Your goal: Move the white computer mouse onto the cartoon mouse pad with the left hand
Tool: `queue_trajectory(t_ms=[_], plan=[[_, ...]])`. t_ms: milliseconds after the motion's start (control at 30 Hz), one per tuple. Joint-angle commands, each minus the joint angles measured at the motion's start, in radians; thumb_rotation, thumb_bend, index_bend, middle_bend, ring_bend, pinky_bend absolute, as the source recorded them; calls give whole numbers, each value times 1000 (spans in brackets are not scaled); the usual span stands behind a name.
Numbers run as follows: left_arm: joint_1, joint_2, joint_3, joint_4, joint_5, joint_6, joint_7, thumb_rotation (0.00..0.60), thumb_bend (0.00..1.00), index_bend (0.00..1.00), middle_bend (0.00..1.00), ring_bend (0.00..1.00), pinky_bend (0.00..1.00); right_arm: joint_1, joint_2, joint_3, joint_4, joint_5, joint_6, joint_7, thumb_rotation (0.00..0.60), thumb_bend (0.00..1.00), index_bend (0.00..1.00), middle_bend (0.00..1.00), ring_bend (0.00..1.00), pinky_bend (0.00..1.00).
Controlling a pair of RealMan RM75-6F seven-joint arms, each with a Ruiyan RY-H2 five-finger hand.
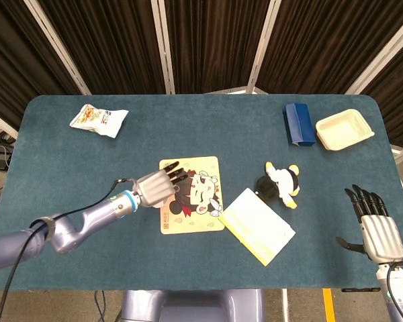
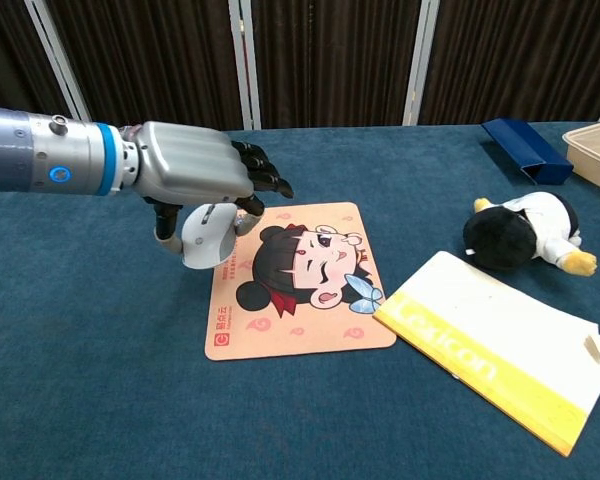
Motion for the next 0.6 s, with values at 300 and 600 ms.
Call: queue_trajectory(t_ms=[300, 600], plan=[[-128, -224, -35, 222, -10, -30, 11, 600, 198, 595, 0, 0, 0, 4, 1, 2, -3, 7, -7, -5, 600, 110, 0, 0, 0, 0], [-183, -316, -10, 334, 35, -25, -61, 600, 198, 602, 0, 0, 0, 6, 2, 3, -6, 12, -12, -8, 600, 110, 0, 0, 0, 0]])
